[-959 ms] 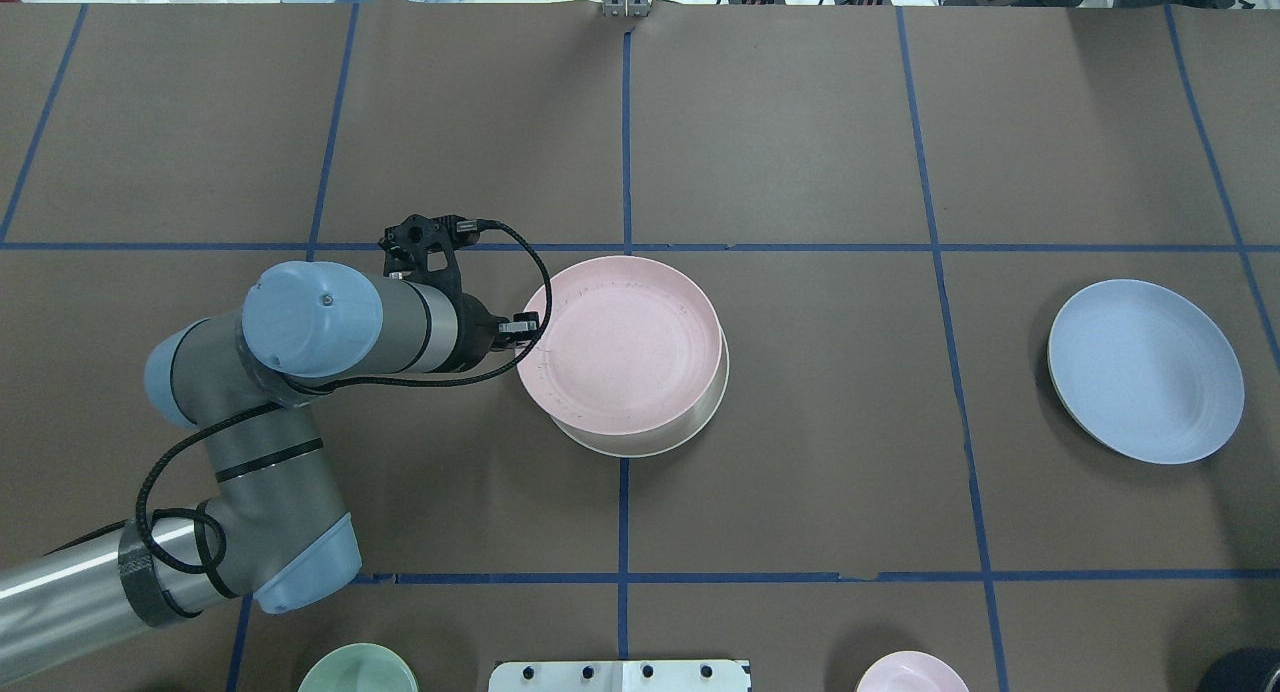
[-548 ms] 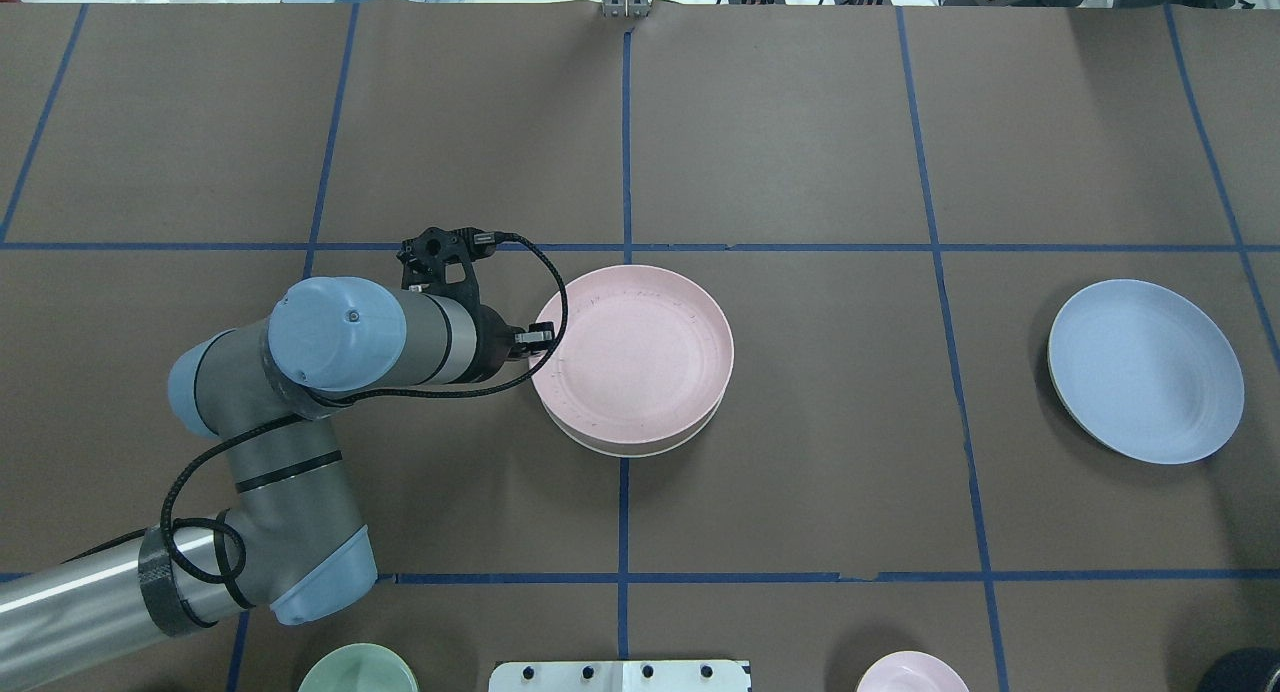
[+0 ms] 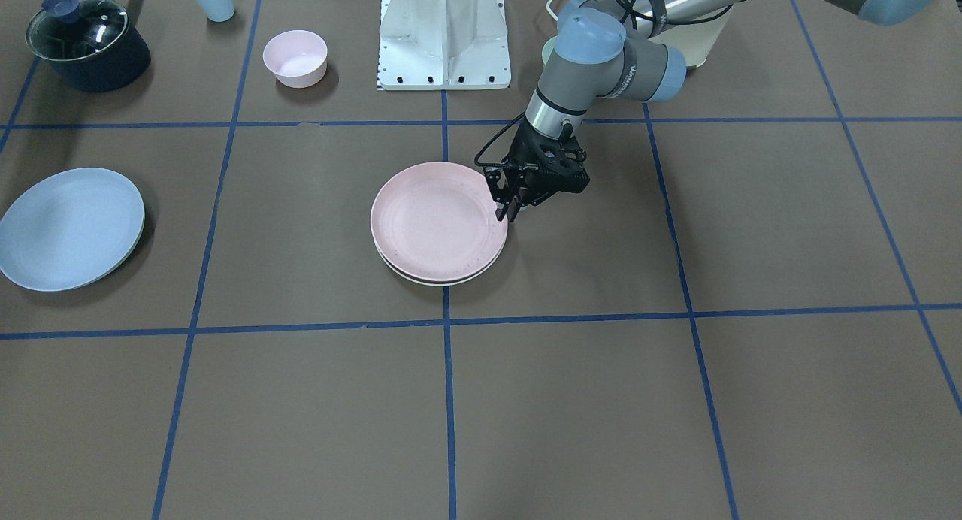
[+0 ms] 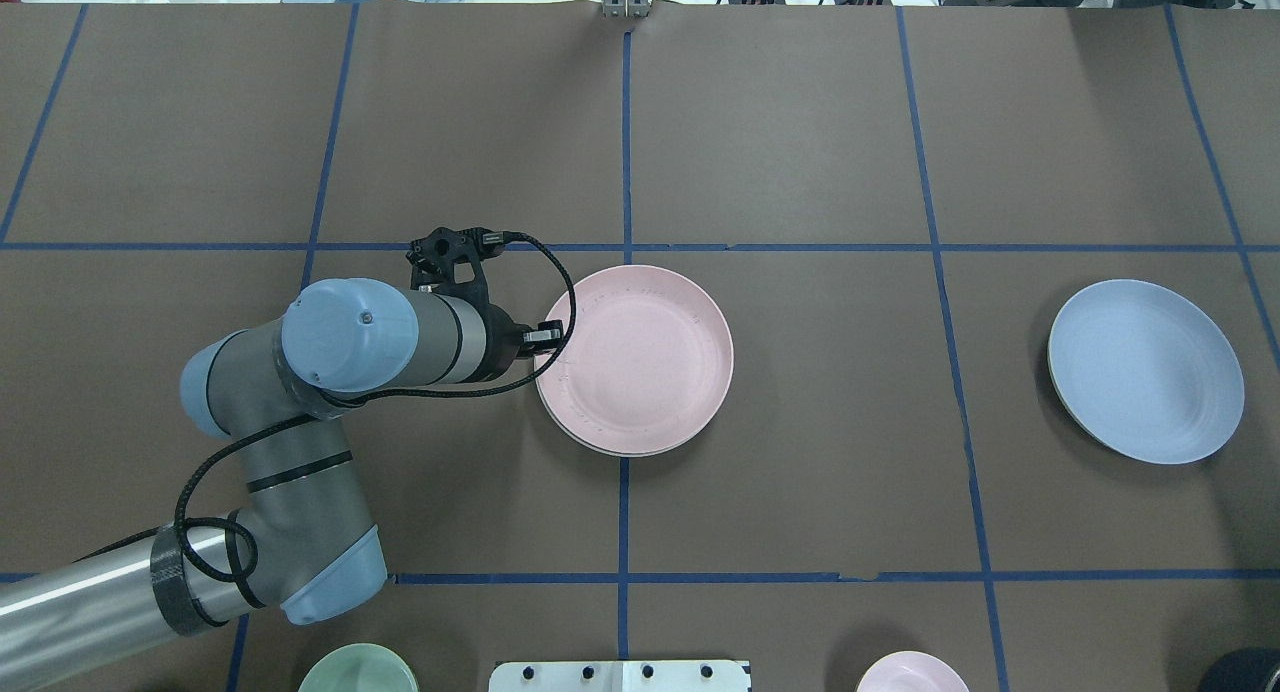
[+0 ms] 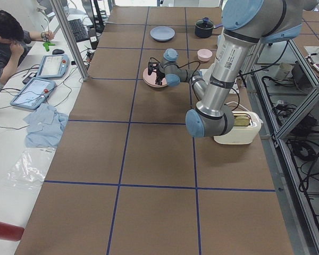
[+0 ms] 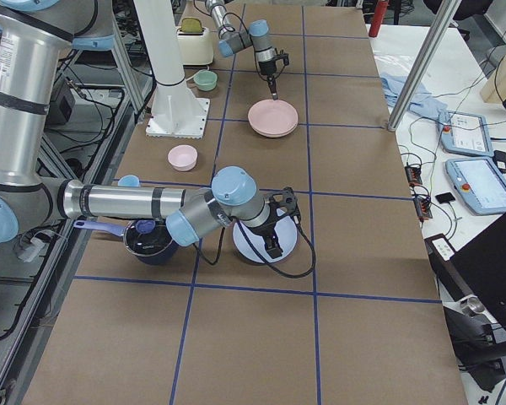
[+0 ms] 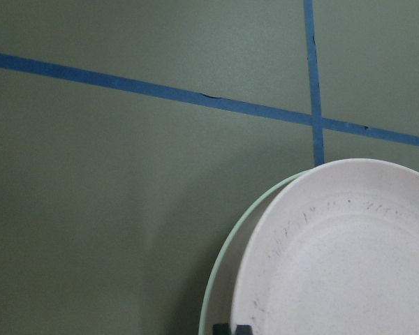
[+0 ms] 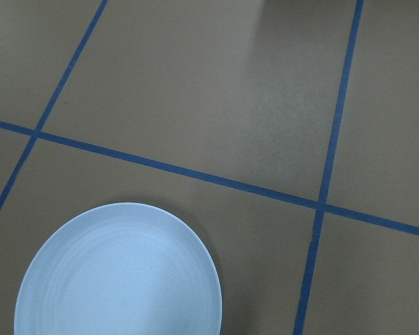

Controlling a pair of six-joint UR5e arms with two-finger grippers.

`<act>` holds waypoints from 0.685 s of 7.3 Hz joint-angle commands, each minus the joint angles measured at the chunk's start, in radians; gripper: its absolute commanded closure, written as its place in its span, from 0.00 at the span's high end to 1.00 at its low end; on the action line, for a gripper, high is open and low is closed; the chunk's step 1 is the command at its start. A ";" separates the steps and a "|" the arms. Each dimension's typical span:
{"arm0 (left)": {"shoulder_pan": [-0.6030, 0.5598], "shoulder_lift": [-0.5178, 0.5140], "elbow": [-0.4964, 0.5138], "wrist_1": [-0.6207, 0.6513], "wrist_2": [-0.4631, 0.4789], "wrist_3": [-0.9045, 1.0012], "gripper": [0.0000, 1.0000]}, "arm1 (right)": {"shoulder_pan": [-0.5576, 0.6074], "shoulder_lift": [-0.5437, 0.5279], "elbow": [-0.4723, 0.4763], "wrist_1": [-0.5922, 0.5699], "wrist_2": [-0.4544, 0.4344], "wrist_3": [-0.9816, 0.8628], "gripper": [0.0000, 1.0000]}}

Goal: Stack three plates with pink and blue
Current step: 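Carry the pink plate with the left gripper onto the cream plate, then open the left gripper and withdraw it away from the plates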

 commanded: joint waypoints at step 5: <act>-0.187 0.192 -0.376 0.260 -0.164 0.479 1.00 | -0.056 -0.046 0.000 -0.001 -0.014 0.107 1.00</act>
